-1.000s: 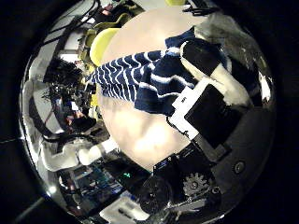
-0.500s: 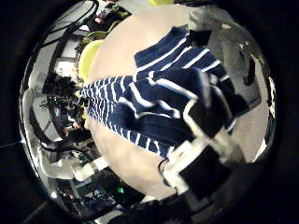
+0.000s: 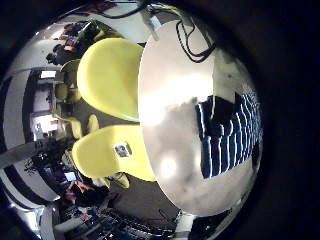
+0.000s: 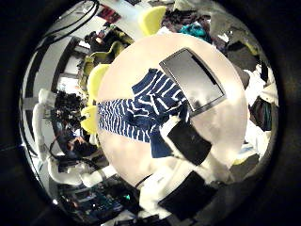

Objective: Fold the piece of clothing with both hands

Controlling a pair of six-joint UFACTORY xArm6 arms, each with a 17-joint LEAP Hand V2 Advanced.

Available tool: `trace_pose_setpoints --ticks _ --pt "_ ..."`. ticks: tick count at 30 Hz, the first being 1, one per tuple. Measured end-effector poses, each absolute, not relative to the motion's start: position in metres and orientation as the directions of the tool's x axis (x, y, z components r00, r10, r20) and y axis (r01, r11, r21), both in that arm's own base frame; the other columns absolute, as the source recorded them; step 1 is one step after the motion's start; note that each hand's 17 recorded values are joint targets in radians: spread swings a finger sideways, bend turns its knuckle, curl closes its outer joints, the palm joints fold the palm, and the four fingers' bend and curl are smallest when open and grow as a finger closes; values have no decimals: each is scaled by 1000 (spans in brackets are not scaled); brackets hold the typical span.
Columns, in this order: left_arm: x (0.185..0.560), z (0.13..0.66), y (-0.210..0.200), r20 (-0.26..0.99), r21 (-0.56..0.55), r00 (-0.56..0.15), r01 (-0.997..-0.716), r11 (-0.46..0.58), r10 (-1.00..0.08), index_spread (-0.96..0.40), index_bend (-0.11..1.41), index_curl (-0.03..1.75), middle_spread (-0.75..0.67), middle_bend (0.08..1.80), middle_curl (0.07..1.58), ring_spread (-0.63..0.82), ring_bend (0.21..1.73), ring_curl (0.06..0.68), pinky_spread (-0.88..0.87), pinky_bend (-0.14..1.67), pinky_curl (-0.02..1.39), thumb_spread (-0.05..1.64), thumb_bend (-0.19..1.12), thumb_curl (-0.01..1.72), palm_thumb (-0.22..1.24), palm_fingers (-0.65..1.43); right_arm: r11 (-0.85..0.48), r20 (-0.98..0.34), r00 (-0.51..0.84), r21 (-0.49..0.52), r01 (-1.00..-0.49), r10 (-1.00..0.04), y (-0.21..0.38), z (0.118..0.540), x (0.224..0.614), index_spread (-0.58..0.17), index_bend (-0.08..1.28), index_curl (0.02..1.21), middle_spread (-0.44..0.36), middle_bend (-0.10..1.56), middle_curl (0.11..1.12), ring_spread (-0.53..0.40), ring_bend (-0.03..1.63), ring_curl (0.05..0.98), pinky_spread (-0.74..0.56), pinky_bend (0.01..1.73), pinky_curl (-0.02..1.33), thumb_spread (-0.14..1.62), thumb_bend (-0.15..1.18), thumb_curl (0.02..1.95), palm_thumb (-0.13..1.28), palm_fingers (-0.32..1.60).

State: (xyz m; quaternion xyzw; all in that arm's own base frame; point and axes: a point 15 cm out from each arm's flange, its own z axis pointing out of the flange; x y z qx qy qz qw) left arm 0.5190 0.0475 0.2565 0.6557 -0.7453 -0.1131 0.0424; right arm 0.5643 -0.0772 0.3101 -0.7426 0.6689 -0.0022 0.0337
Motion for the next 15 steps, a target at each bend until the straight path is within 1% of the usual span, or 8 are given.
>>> trace_pose_setpoints --ticks 1,2,6,7,9,15 --pt "516 258 48 -85 225 -137 -968 115 -987 -202 159 840 -62 261 706 -191 1019 405 -432 851 761 1091 -24 446 557 88 -98 -51 100 -28 -995 -994 -79 306 559 -339 260 507 -193 637 540 -146 1030 555 171 669 756 1314 -42 412 473 198" --pt "515 257 46 -83 227 -141 -967 119 -987 -187 161 817 -47 257 691 -175 1010 399 -414 833 753 1093 -23 444 556 95 -94 -63 94 -6 -996 -994 -78 302 554 -322 238 495 -171 618 531 -133 1018 545 192 673 746 1294 -39 397 439 203" --pt "509 253 37 -74 240 -155 -961 133 -985 -149 168 750 -4 247 650 -143 973 383 -353 781 735 1098 -20 438 559 110 -81 -137 72 61 -995 -988 -67 280 545 -282 201 474 -181 553 498 -87 986 524 235 685 731 1239 -37 371 381 195" --pt "507 251 35 -70 246 -157 -960 136 -985 -138 169 725 7 242 634 -132 964 378 -332 759 727 1102 -22 433 557 118 -81 -152 67 85 -993 -986 -64 272 542 -264 184 466 -116 538 493 -59 959 514 258 700 729 1216 -41 363 359 171" --pt "501 247 32 -63 259 -162 -956 141 -985 -124 165 691 20 239 615 -122 947 369 -310 743 719 1105 -21 429 556 128 -88 -169 64 139 -986 -984 -54 256 536 -238 173 449 -58 510 476 -15 929 497 300 704 716 1180 -39 349 327 156" --pt "484 243 27 -58 281 -171 -948 149 -984 -95 171 618 46 224 569 -95 912 355 -264 699 700 1112 -19 422 559 144 -117 -163 80 237 -964 -983 -24 212 533 -185 165 413 34 447 441 66 892 462 376 723 685 1120 -31 329 292 125"
